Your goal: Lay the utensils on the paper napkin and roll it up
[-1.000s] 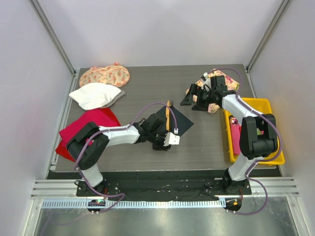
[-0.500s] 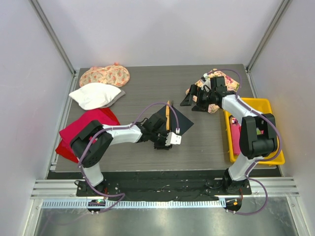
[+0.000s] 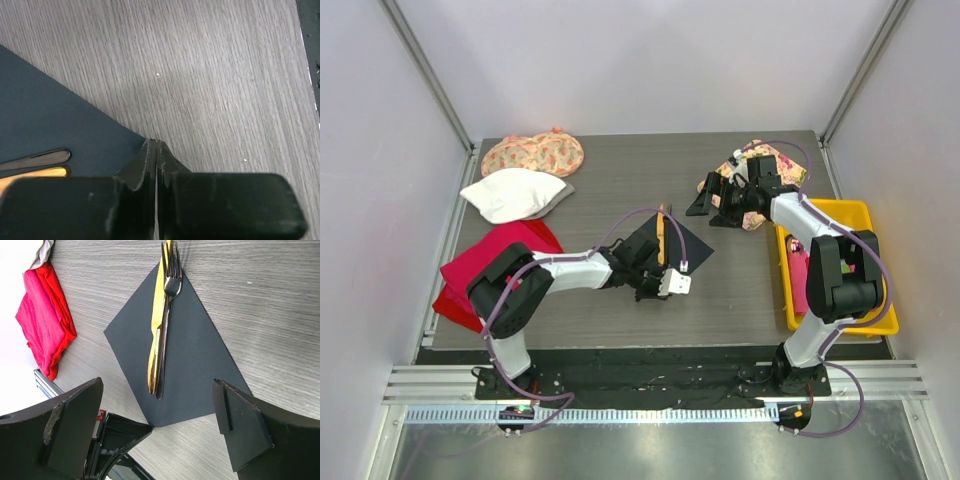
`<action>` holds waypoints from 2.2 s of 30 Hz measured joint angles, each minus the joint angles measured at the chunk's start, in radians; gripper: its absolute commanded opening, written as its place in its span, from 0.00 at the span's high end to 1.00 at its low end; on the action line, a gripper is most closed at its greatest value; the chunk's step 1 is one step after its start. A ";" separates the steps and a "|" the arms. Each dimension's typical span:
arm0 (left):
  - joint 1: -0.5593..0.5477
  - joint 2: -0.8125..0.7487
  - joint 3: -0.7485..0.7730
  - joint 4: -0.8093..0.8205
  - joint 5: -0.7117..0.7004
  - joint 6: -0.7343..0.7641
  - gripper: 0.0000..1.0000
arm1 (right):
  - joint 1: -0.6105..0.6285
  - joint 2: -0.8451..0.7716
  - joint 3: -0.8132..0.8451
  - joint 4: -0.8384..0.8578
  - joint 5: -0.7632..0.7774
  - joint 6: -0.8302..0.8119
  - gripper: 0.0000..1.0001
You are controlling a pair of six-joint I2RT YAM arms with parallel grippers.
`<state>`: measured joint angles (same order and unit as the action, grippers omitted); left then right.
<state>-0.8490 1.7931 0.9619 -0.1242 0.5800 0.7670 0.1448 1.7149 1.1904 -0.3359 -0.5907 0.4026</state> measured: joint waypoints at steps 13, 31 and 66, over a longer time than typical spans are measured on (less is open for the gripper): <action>-0.049 -0.042 -0.027 -0.033 -0.012 -0.012 1.00 | 0.000 0.001 0.000 0.001 -0.017 0.012 0.00; -0.027 -0.054 0.031 -0.063 -0.065 -0.060 0.61 | 0.000 0.001 -0.014 0.022 -0.029 0.019 0.00; -0.024 0.038 0.094 -0.094 -0.063 -0.062 1.00 | -0.005 0.001 -0.030 0.023 -0.029 0.019 0.00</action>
<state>-0.8730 1.8313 1.0557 -0.2180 0.5171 0.7052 0.1398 1.7157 1.1603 -0.3134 -0.6201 0.4217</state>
